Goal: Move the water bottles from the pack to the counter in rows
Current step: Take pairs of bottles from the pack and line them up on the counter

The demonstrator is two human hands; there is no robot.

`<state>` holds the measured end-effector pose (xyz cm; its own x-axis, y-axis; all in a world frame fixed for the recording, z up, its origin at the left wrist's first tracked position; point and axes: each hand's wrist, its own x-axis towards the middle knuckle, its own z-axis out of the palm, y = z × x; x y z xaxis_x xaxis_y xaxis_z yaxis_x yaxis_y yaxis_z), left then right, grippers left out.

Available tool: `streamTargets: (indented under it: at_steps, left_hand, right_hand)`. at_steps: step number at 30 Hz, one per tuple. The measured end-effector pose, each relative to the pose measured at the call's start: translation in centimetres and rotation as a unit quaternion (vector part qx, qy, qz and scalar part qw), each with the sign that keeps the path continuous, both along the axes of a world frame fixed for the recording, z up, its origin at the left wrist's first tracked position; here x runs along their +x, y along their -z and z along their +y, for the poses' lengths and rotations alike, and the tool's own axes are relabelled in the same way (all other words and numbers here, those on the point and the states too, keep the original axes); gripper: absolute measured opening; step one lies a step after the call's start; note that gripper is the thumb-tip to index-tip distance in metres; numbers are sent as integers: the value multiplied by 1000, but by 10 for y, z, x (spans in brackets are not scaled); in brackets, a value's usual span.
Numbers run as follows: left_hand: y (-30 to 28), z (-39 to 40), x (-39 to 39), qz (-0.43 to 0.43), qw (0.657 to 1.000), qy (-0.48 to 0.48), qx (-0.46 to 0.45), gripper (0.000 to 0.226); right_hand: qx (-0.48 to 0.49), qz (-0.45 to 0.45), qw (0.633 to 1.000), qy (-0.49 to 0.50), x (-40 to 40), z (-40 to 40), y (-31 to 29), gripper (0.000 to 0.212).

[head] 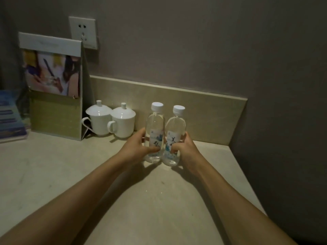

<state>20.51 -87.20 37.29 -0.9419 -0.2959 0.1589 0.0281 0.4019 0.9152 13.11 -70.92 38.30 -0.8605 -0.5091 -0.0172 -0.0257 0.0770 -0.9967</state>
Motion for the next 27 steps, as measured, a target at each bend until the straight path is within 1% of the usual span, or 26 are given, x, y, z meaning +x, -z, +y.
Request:
streamTargets:
  at_steps: [2,4,5,7,9,11,13,17,19,22,24,27]
  left_hand:
    - [1,-6,-2,-1,1000,12,-7,59]
    - [3,-7,-3,-1,1000,13,-24,60]
    - [5,-7,-3,3,999,5,-37,62]
    - [8,-7,-3,19,997,-23,-71,66]
    - [8,-7,-1,22,990,-75,-115,69]
    - [9,-7,-1,26,984,-103,-145,60]
    - [11,-5,-1,36,983,-105,-143,50]
    - [12,-3,-4,47,981,-133,-131,48]
    - [13,-2,-8,50,977,-156,-133,50]
    - [12,-3,-17,43,973,-174,-144,43]
    - [11,-5,-22,46,965,-180,-185,41]
    - [10,-8,-26,26,938,-199,-283,37]
  right_hand:
    - [20,14,1000,-8,-2,0,-2,63]
    - [71,28,996,-40,-5,6,-4,60]
    - [97,35,993,-59,-7,10,-6,62]
    - [147,54,986,-65,-9,17,-6,73]
    - [178,80,980,-20,-5,17,-2,78]
    - [211,125,968,44,-2,14,9,77]
    - [241,165,953,78,-1,10,15,70]
    - [239,188,948,98,-2,2,15,55]
    - [237,194,945,116,-2,-4,17,52]
    - [235,202,941,135,-5,-14,17,51]
    - [240,217,936,138,-8,-20,14,48]
    - [260,239,926,135,-12,-29,11,46]
